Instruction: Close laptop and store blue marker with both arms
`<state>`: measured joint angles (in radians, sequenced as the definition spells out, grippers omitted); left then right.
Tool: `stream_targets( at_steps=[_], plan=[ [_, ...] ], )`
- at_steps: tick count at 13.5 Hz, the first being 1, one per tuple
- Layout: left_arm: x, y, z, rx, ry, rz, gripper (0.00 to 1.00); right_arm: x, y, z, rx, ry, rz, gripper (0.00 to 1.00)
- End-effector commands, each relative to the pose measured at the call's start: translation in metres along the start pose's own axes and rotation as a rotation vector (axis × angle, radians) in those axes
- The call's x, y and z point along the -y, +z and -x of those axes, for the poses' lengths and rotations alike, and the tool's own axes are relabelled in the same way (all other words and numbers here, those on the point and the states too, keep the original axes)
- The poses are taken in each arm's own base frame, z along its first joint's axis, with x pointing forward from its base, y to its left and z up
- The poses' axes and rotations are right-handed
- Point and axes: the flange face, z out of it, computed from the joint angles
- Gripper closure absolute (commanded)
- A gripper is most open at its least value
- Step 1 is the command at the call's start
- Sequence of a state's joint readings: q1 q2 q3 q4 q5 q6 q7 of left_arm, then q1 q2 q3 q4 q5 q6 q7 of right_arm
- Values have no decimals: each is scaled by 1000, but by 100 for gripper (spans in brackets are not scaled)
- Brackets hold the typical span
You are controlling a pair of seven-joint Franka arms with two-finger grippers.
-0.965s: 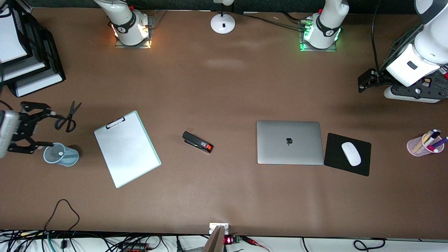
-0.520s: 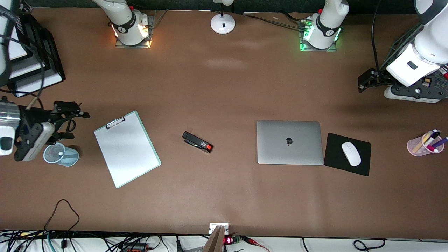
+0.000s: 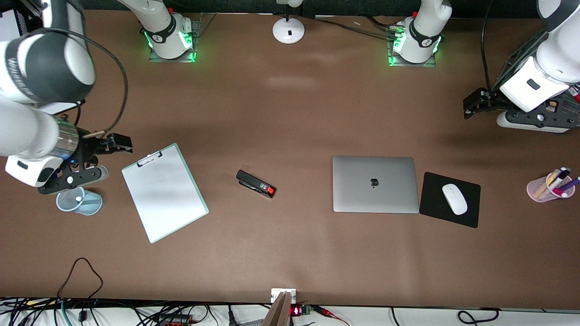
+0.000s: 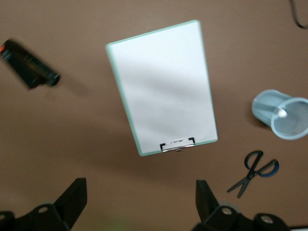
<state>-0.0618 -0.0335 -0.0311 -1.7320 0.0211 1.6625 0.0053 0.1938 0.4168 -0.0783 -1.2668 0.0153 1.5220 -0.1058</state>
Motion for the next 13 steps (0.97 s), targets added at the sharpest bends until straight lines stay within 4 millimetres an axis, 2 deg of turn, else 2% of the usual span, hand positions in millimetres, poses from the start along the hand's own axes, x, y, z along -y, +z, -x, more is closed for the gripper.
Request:
stream_targets(
  at_steps=[1,3,4,5,6,8,10,13],
  plan=[
    [1,-8,1,2,12,18,0,-30,19,18,-34,130,13,0],
    [0,-7,1,4,12,18,0,-75,17,24,-62,200,2,0],
    [0,-7,1,4,14,18,0,-110,9,33,-92,245,-6,0],
    [1,-7,1,4,12,18,0,-134,0,42,-128,285,-11,0],
    [0,-7,1,4,14,18,0,-145,-11,53,-146,301,-11,0],
    [1,-7,1,4,12,18,0,-143,-36,76,-143,313,-11,0],
    [1,-7,1,4,12,18,0,-133,-52,91,-70,303,-21,0],
    [1,-7,1,4,14,18,0,-128,-63,106,-56,309,-28,0]
  ],
)
